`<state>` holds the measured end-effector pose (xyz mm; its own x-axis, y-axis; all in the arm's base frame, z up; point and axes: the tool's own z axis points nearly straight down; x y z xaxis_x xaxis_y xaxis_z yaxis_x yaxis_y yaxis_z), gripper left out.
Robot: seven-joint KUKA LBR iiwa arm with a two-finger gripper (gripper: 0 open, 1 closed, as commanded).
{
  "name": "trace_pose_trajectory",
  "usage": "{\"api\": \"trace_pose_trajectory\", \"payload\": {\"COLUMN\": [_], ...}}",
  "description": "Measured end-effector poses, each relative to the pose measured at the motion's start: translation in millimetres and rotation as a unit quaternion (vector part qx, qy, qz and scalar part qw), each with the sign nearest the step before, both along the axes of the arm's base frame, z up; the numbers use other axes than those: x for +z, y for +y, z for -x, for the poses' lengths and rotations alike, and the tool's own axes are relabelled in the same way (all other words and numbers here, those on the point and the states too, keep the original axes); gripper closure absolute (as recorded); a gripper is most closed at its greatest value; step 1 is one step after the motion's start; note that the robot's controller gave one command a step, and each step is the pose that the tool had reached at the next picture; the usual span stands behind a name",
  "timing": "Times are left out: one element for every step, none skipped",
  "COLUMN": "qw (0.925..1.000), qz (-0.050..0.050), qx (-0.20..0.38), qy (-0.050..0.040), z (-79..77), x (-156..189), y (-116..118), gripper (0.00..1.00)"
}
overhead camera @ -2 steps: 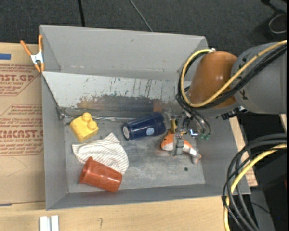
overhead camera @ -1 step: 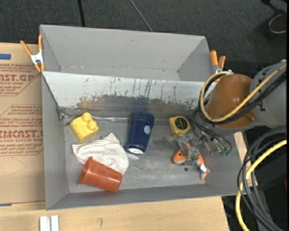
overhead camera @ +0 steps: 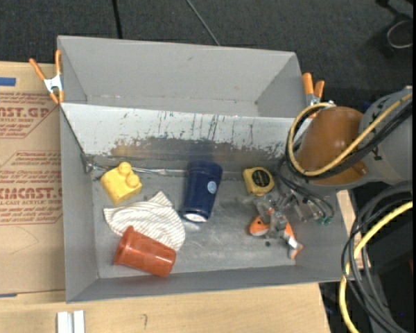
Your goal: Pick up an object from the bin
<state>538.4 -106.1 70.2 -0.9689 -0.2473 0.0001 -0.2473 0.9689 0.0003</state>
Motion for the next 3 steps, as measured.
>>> {"api": "trace_pose_trajectory", "payload": {"qw": [1.0000,0.9998,0.9999], "qz": [-0.001,0.000,0.000], "qx": [0.006,0.019,0.015], "qy": [0.0030,0.0007,-0.0003], "z": [0.0,-2.1,-13.0], "x": [46.2,108.4,164.3], "y": [1.8,-2.4,5.8], "gripper": [1.00,1.00,1.00]}}
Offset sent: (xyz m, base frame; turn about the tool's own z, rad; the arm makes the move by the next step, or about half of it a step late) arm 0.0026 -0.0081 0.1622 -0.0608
